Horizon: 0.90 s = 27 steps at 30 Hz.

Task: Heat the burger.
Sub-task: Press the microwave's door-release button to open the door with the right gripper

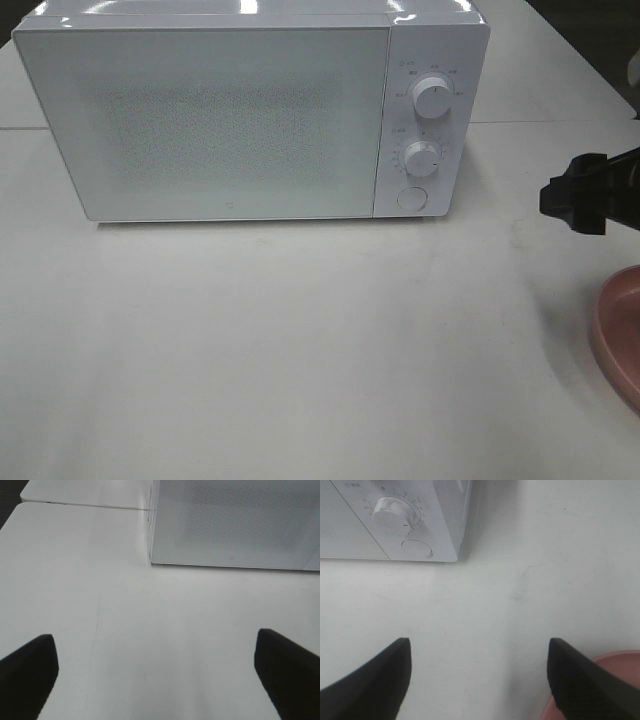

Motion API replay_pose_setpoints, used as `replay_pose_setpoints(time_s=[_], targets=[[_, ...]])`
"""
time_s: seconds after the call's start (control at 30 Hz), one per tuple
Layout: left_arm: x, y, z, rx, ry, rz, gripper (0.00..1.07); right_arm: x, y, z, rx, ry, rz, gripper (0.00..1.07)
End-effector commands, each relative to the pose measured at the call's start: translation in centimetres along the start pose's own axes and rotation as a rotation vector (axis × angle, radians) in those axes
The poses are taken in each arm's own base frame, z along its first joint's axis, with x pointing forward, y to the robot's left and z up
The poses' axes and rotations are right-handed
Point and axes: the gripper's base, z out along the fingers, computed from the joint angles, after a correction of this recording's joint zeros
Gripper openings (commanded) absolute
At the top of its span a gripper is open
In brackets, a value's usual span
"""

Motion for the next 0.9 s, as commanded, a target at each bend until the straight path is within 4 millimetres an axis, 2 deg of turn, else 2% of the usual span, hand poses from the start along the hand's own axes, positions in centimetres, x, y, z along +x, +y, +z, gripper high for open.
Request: replay_pose_setpoints(time_s=[0.03,0.27,0.4,0.57,0.7,0.9], targets=[[0.1,-0.1,-0.2,0.001,-0.027,0.004,1.0,0.5,-0.1,0.7,-0.007,-0.033,-0.01,0.72],[0.1,-0.1,-0.2,0.001,-0.027,0.004,1.0,1.9,0.1,2.3,-0.031,-0.086,-0.012,0.72],[0.1,-0.1,-0.2,0.001,-0.027,0.004,1.0,2.6,2.0,3.4,-0.102,-0.127,-0.1,0.72],[0.1,-0.1,-0.2,0.001,-0.027,0.004,1.0,3.4,3.4,4.9,-0.123,-0.112,-0.16,0.72],[0.1,-0.1,-0.2,0.001,-0.027,0.004,1.0,4.1,4.3,6.2,-0.102,-0.117,-0.183,0.72],[0.1,-0.1,-0.2,0.001,-0.027,0.004,1.0,4.3,5.1,6.8,-0.037,-0.185,-0.21,0.72]])
